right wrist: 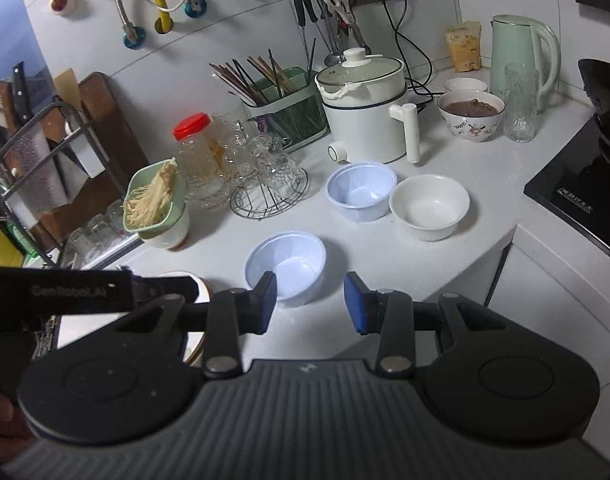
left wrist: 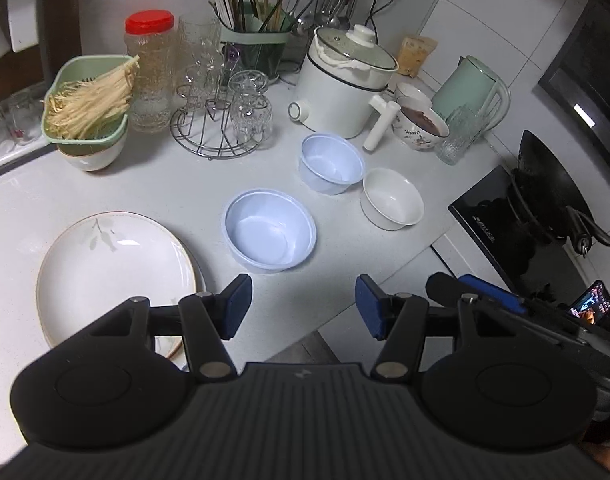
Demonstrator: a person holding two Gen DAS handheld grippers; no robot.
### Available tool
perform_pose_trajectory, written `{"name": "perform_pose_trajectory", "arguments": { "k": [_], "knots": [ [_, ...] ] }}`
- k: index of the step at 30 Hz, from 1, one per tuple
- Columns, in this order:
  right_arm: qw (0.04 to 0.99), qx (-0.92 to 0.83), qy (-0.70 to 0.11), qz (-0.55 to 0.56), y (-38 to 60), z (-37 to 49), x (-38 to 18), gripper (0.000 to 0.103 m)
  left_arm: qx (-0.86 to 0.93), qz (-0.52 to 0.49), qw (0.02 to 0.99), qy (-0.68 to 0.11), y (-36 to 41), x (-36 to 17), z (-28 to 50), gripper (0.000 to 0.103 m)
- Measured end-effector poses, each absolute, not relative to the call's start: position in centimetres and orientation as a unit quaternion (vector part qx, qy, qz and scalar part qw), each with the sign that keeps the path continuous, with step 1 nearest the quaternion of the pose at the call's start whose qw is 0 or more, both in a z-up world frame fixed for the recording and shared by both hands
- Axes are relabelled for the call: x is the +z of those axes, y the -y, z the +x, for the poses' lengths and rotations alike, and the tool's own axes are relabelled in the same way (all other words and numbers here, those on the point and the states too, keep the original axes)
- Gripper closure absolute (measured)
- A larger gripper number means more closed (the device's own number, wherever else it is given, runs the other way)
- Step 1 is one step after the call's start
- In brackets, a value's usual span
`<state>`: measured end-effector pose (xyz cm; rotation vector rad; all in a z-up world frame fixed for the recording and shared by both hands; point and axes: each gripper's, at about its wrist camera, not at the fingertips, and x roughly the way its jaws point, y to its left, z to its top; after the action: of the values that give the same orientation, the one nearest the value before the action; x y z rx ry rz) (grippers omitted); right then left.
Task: Organize plates and bowls
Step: 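Move both grippers to the second light blue bowl by the cooker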
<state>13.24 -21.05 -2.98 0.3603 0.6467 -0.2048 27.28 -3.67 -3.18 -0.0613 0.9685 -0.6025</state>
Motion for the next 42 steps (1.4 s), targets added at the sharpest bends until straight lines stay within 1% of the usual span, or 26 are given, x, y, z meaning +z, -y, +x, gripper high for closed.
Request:
{"name": "perform_pose_trajectory", "arguments": {
  "k": [7, 10, 18, 26, 31, 38, 39, 40, 42],
  "knots": [
    [0.916, -0.121, -0.335, 0.184, 20.9, 16.4, -3.9, 0.063, -0.289, -0.027, 0.832, -0.472, 3.4, -4.1, 30.9, 0.040],
    [0.907, -0.120, -0.362, 0.176, 20.2, 18.2, -4.7, 0.063, -0.300, -0.036, 0.826, -0.477, 3.4, -4.6, 32.3, 0.040],
    [0.898, -0.166, -0.372, 0.167, 20.8, 20.8, -4.5, 0.063, -0.323, -0.040, 0.819, -0.472, 4.0, -5.4, 36.3, 0.040],
    [0.892, -0.193, -0.377, 0.155, 20.5, 21.6, -4.7, 0.063, -0.346, -0.026, 0.807, -0.478, 6.2, -6.7, 39.4, 0.040],
    [0.883, -0.218, -0.380, 0.170, 22.4, 22.3, -5.5, 0.063, -0.349, -0.021, 0.803, -0.483, 7.8, -7.3, 40.8, 0.040],
    [0.879, -0.217, -0.383, 0.184, 26.0, 25.1, -6.4, 0.062, -0.337, -0.026, 0.805, -0.488, 11.4, -8.5, 43.9, 0.034],
    [0.881, -0.213, -0.380, 0.184, 26.4, 25.5, -6.4, 0.058, -0.332, -0.021, 0.806, -0.489, 11.9, -8.8, 44.4, 0.034],
    [0.884, -0.210, -0.377, 0.181, 26.7, 26.0, -6.5, 0.050, -0.320, -0.020, 0.808, -0.495, 12.3, -9.3, 45.0, 0.032],
    [0.888, -0.216, -0.369, 0.167, 27.3, 27.0, -6.6, 0.042, -0.302, -0.040, 0.800, -0.516, 12.8, -10.4, 46.2, 0.032]
  ]
}}
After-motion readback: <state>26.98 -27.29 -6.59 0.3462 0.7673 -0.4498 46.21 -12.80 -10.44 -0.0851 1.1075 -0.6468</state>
